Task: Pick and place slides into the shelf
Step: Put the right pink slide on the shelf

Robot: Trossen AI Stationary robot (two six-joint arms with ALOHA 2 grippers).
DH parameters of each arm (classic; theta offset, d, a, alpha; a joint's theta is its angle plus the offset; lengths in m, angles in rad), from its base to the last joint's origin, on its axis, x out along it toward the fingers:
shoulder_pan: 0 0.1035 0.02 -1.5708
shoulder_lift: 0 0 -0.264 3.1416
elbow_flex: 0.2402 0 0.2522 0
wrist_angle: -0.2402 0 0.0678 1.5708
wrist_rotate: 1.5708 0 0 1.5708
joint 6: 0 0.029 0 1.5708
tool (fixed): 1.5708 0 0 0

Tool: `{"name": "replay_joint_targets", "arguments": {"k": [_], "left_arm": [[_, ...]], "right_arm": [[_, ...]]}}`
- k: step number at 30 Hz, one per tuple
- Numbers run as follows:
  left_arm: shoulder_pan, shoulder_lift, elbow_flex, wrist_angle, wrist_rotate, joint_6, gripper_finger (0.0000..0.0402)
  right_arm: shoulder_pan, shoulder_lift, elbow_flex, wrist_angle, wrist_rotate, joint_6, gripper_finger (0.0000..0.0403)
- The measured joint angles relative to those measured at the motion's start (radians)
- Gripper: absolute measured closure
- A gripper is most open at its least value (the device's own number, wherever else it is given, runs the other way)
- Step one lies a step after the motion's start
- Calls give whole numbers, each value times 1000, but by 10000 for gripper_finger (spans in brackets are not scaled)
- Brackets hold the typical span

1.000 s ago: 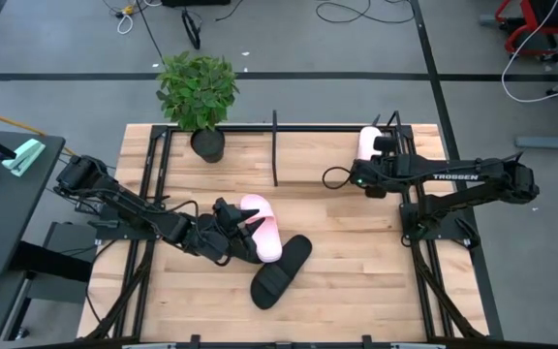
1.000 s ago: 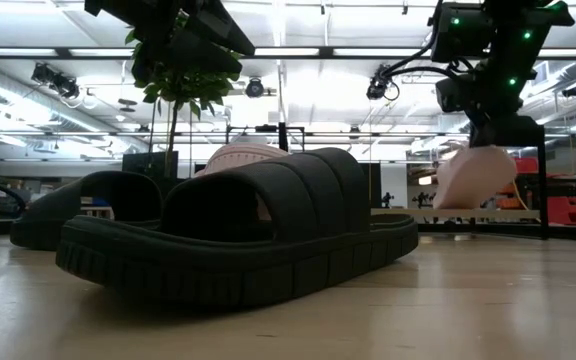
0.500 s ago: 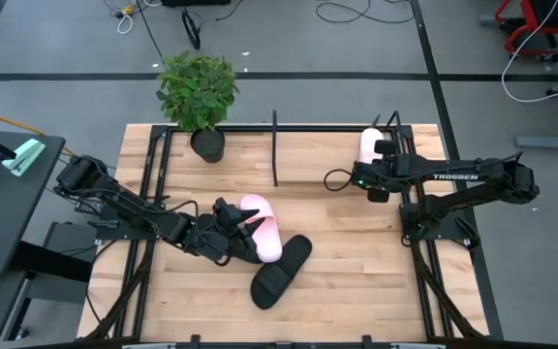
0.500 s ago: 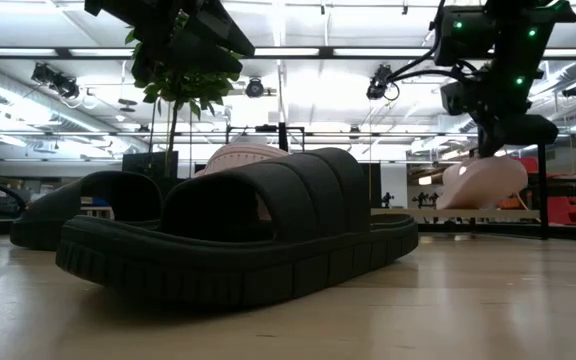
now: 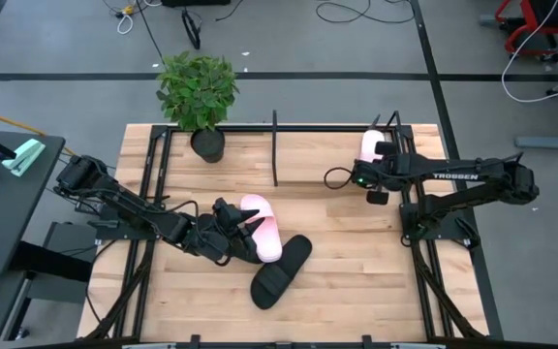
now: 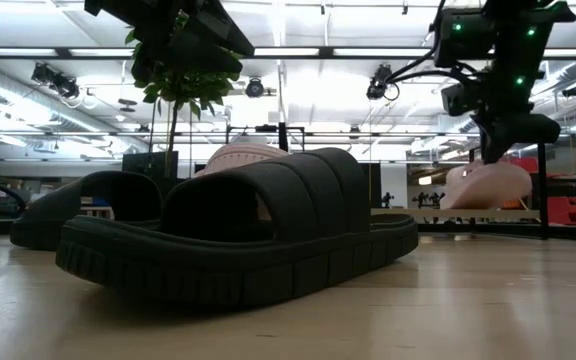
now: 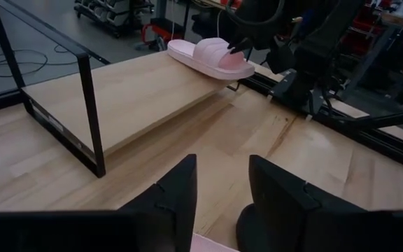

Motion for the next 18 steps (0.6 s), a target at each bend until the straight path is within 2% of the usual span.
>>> {"name": "replay_joint_targets", "arguments": {"k": [7, 12, 18], "left_arm": [[0, 0, 0, -29, 0, -39, 263], [0, 1, 0, -33, 0, -40, 262], [0, 1, 0, -34, 0, -46, 271]], "right_arm": [[-47, 0, 0, -47, -16, 1, 335], [-60, 0, 0, -47, -87, 2, 328], [-60, 0, 0, -48, -115, -1, 317]]}}
